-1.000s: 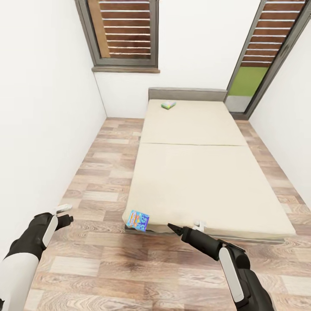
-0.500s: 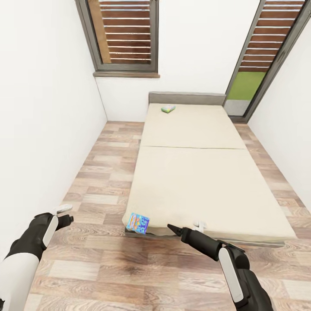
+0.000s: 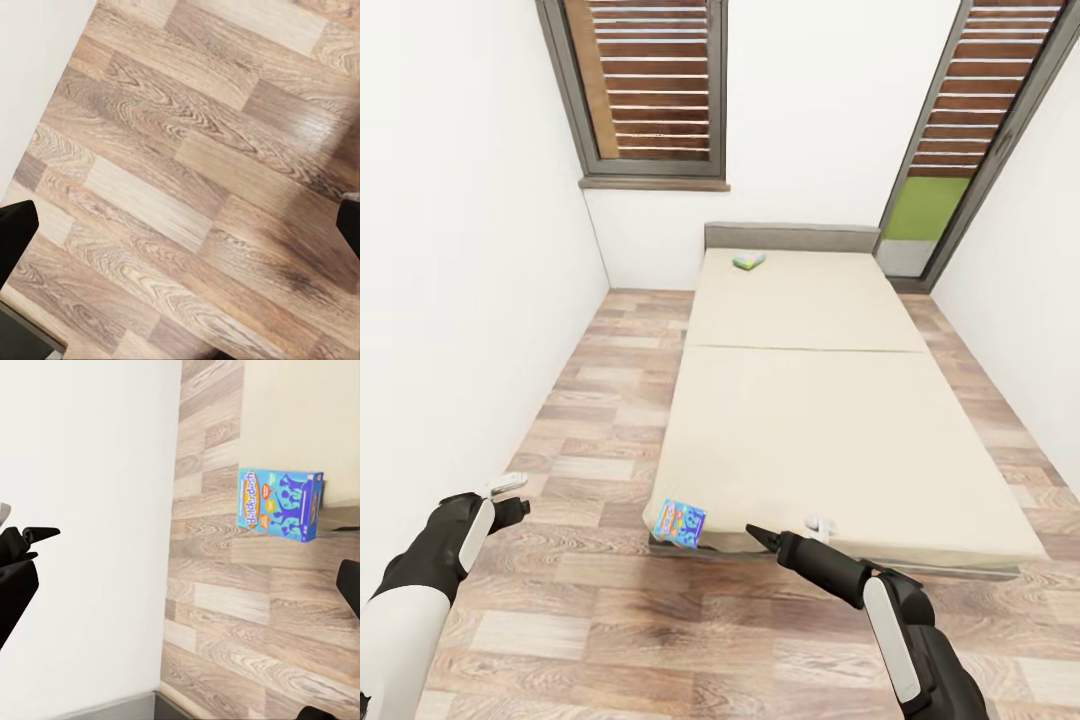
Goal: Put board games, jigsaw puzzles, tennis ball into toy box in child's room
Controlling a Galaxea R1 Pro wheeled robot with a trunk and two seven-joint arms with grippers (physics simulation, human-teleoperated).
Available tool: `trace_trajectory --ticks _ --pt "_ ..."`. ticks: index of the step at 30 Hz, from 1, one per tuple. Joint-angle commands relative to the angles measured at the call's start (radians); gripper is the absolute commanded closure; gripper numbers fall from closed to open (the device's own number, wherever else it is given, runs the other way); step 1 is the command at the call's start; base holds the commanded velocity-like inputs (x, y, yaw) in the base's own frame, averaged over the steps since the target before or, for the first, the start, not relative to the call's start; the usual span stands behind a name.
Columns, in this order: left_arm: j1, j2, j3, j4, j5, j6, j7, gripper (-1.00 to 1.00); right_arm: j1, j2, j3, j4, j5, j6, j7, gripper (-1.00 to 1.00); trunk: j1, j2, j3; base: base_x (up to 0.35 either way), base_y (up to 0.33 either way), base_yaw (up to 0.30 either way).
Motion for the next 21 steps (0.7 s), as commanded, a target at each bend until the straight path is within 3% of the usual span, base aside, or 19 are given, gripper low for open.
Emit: trace_trajectory --ticks 1,21 --pt "0.000 0.000 0.000 -0.001 0.011 0.004 0.007 -1.00 -0.001 0.001 -0.003 0.000 -0.002 0.007 0.003 -1.00 0.001 -0.001 0.000 0.000 0.000 0.000" --pt "0.000 -0.001 -0.002 -0.001 0.012 0.004 0.008 -1.00 -0.001 0.001 -0.004 0.002 -0.003 0.007 0.003 -1.00 0.001 -0.001 0.033 0.000 0.000 0.000"
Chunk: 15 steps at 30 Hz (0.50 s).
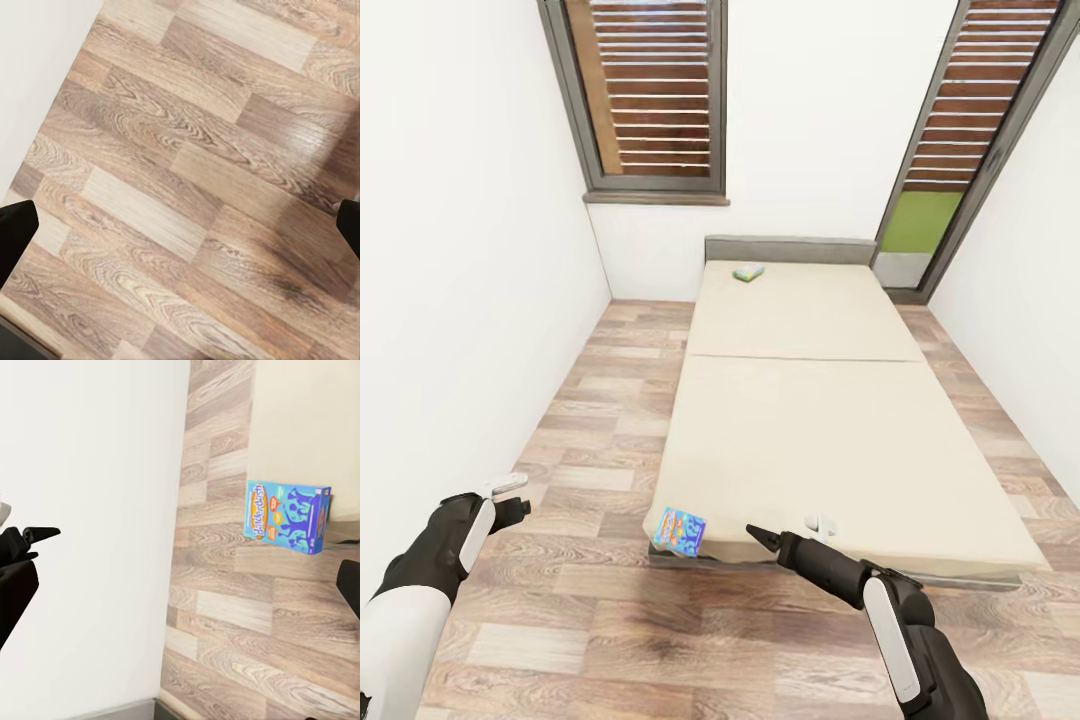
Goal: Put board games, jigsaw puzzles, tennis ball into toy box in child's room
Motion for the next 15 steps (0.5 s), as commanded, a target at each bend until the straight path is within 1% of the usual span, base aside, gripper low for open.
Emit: trace_trajectory --ticks 1,15 --pt "0.000 0.000 0.000 -0.001 0.011 0.004 0.007 -1.00 -0.001 0.001 -0.003 0.000 -0.002 0.007 0.003 -1.00 0.001 -0.001 0.000 0.000 0.000 0.000" --pt "0.000 0.000 0.000 -0.001 0.011 0.004 0.007 -1.00 -0.001 0.001 -0.003 0.001 -0.003 0.006 0.003 -1.00 0.001 -0.001 0.023 0.000 0.000 0.000"
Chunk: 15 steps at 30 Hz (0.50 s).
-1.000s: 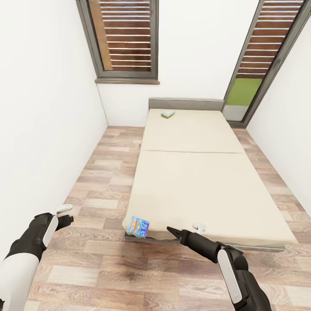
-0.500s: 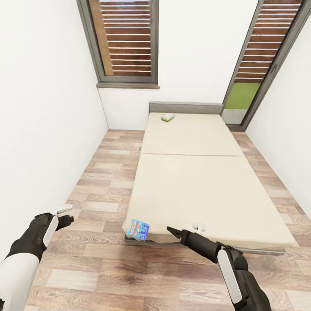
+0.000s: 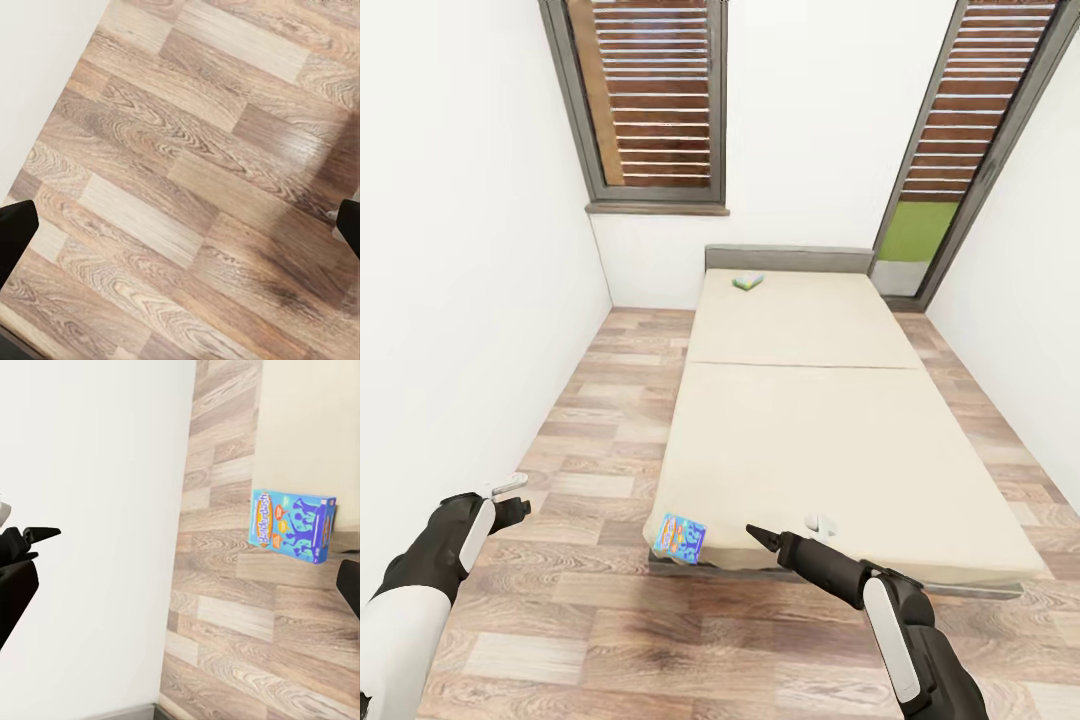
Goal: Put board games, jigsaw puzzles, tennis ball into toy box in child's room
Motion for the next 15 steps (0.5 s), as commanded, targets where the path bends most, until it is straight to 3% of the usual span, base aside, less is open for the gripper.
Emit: trace_trajectory --ticks 1,15 --pt "-0.001 0.000 0.000 -0.001 0.010 0.004 0.007 -1.00 -0.001 0.001 -0.003 0.001 -0.001 0.007 0.003 -1.00 0.001 -0.001 0.000 0.000 0.000 0.000" --pt "-0.001 0.000 0.000 -0.001 0.010 0.004 0.007 -1.00 -0.001 0.001 -0.004 0.031 0.003 0.007 0.003 -1.00 0.001 -0.001 0.023 0.000 0.000 0.000"
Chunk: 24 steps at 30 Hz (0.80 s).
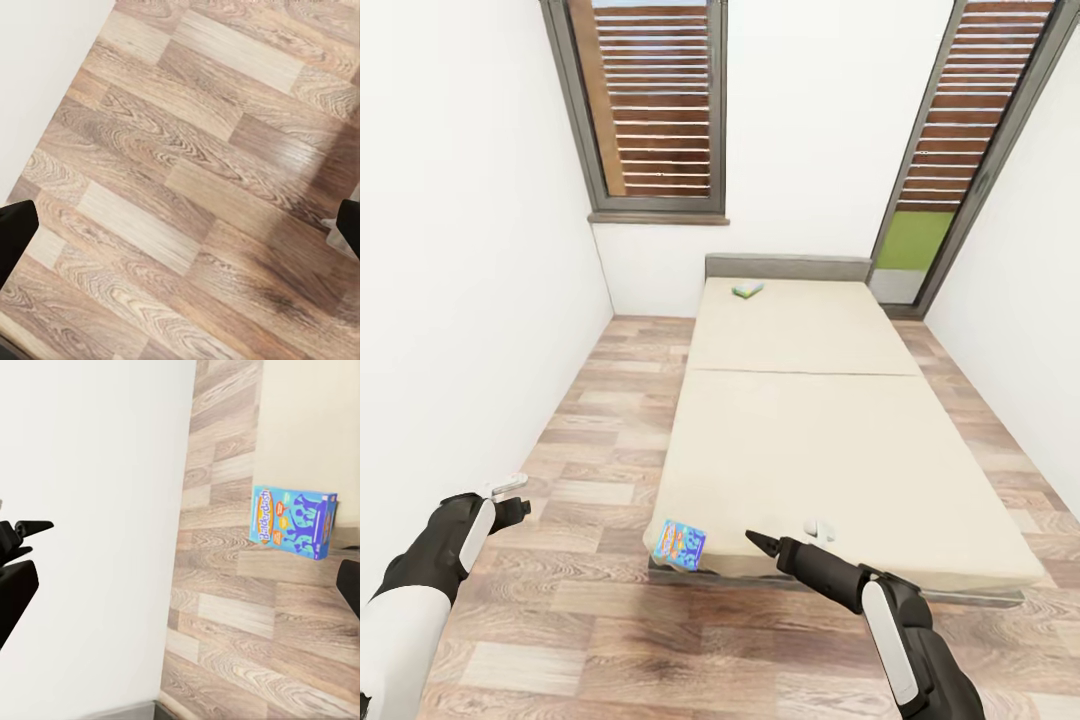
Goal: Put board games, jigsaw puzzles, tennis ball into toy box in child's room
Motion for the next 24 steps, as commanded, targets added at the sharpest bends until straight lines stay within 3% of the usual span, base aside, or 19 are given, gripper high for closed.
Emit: trace_trajectory --ticks 1,24 --pt "-0.001 0.000 0.000 -0.001 0.010 0.004 0.007 -1.00 -0.001 0.001 -0.002 0.001 -0.001 0.007 0.003 -1.00 0.001 -0.002 0.000 0.000 0.000 0.000" --pt "-0.001 0.000 0.000 -0.001 0.010 0.003 0.007 -1.00 -0.001 0.001 -0.002 0.006 -0.002 -0.007 0.003 -1.00 0.001 -0.002 0.038 0.000 0.000 0.000"
